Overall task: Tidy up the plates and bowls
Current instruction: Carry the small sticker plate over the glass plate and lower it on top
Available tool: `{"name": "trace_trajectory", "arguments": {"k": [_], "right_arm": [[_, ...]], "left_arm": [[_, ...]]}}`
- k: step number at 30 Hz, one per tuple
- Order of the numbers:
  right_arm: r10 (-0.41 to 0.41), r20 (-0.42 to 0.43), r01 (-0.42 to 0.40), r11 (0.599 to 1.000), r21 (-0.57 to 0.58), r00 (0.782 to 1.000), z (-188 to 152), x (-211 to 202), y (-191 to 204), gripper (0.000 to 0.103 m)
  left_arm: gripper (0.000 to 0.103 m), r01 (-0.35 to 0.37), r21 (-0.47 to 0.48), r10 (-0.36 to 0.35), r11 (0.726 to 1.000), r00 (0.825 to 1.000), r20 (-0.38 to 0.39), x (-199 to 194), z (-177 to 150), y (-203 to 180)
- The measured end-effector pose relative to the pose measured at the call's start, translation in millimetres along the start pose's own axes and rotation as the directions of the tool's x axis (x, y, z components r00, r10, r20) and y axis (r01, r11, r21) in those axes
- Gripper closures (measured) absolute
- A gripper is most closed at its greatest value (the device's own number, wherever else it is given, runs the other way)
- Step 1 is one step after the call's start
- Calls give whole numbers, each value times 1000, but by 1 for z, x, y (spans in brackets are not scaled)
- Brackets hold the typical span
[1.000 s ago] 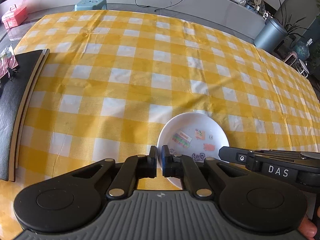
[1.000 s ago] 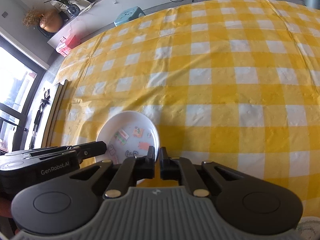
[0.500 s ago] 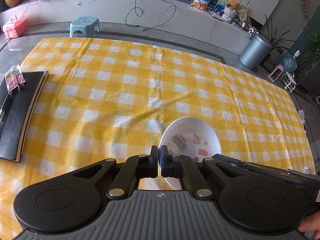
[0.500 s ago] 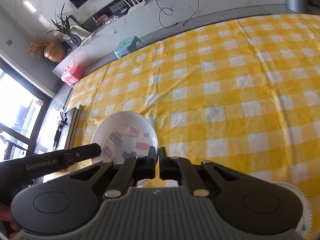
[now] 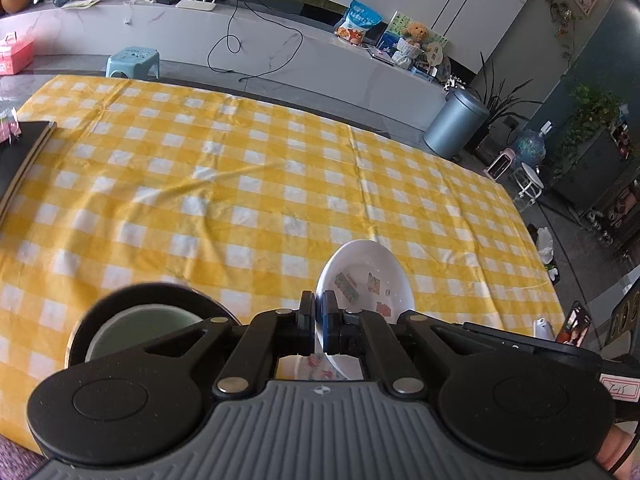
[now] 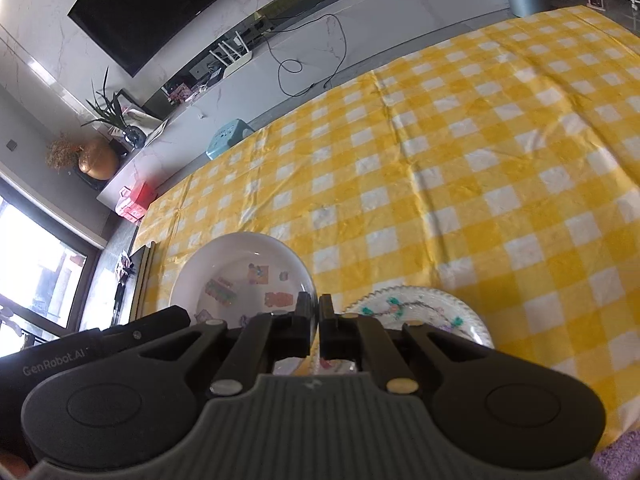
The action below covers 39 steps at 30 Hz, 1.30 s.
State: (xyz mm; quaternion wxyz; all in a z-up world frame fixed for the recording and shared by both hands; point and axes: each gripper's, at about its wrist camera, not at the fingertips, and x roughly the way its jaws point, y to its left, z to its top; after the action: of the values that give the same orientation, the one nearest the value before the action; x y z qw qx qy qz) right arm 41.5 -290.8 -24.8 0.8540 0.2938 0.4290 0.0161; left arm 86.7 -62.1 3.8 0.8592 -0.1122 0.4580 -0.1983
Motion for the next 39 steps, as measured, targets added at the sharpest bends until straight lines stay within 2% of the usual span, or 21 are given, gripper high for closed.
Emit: {"name": "trace_trajectory", "arguments": {"k": [8, 15, 21, 30, 39], "right_arm": [[-33, 22, 32, 998, 48, 999, -22, -25, -46, 103], [-56, -29, 58, 994, 88, 998, -37, -11, -75, 103], [-79, -49, 82, 995, 64, 996, -41, 0, -76, 103], [-113, -70, 116, 992, 43, 991, -42, 15, -77, 103], [-122, -55, 124, 992, 23, 991, -41, 20, -75, 103]], "left_arm": [[100, 19, -45, -21, 999, 999, -31, 16, -41, -18], [100, -57, 4, 57, 998, 995, -76, 39, -63, -29], [100, -120, 51, 125, 991, 987, -102, 54, -72, -34], [100, -146, 54, 152, 988, 980, -130, 71, -77, -30], [99, -160, 71, 167, 985, 980, -109, 76, -78, -30]]}}
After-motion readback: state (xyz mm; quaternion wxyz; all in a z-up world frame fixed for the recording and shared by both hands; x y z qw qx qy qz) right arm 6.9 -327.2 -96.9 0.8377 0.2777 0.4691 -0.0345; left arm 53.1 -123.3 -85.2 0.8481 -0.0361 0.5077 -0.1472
